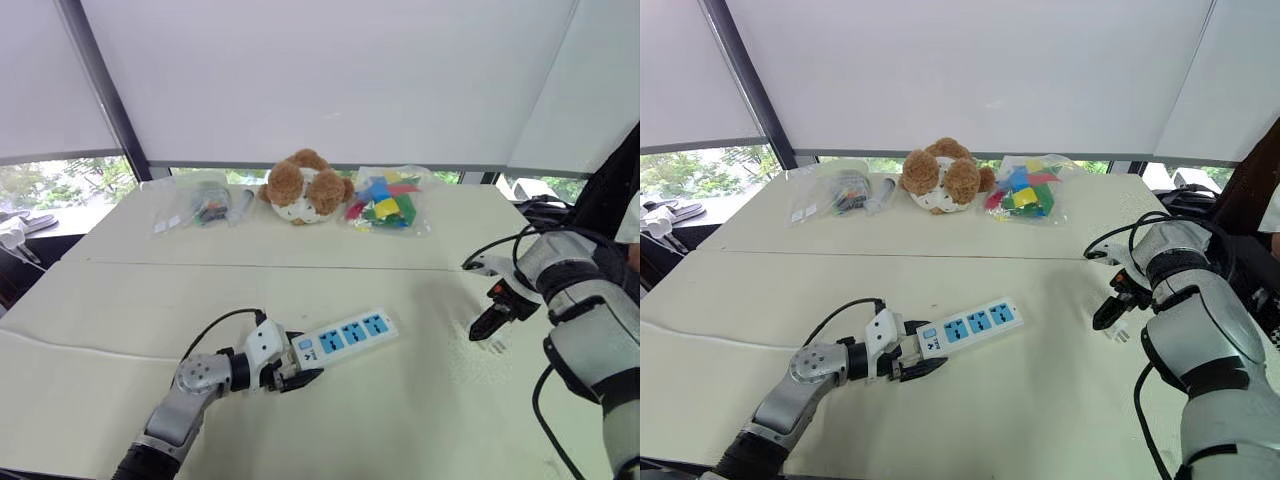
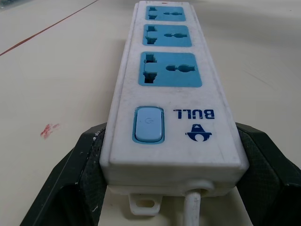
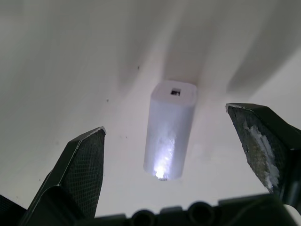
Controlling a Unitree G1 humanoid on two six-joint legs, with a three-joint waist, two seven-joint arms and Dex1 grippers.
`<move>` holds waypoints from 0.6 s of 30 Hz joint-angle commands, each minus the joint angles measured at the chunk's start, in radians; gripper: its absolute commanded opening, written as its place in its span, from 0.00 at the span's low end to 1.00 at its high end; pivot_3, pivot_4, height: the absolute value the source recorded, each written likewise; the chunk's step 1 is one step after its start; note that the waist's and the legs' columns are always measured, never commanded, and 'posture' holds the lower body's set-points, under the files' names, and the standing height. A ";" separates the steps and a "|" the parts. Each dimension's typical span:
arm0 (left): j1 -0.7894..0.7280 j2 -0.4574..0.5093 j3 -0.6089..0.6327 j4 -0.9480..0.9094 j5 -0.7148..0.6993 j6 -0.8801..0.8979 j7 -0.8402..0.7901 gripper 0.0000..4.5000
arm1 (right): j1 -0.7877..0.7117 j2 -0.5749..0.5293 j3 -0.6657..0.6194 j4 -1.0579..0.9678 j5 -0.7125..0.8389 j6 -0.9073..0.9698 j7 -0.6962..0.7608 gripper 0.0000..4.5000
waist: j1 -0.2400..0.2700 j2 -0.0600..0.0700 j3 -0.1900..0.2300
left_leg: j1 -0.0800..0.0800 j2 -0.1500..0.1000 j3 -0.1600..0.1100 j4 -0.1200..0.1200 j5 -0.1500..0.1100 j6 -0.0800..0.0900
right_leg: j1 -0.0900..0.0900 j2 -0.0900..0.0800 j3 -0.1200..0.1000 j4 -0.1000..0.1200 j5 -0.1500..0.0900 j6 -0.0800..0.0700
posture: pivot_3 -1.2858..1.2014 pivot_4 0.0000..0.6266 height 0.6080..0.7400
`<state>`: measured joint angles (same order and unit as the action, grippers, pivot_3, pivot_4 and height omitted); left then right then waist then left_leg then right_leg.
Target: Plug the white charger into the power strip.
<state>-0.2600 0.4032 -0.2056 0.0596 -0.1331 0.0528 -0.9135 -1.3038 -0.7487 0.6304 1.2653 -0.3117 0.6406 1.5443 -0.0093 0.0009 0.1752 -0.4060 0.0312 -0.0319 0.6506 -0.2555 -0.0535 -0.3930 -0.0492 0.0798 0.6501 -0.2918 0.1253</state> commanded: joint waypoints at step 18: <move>-0.071 0.042 -0.051 0.106 -0.040 0.008 -0.179 0.67 | -0.108 0.048 -0.195 -0.031 0.020 -0.144 0.050 0.16 | -0.006 0.003 0.000 | 0.002 0.000 0.000 0.000 0.000 0.000 | 0.001 0.000 0.000 0.001 0.000 0.000 | 0.52 0.24 0.99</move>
<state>-0.3188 0.4277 -0.2074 0.1267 -0.1665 0.0516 -0.9914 -1.3621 -0.6929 0.4917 1.2895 -0.3472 0.5328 1.5543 -0.0155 0.0044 0.1748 -0.4040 0.0313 -0.0319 0.6501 -0.2554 -0.0536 -0.3920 -0.0485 0.0798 0.6512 -0.2917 0.1254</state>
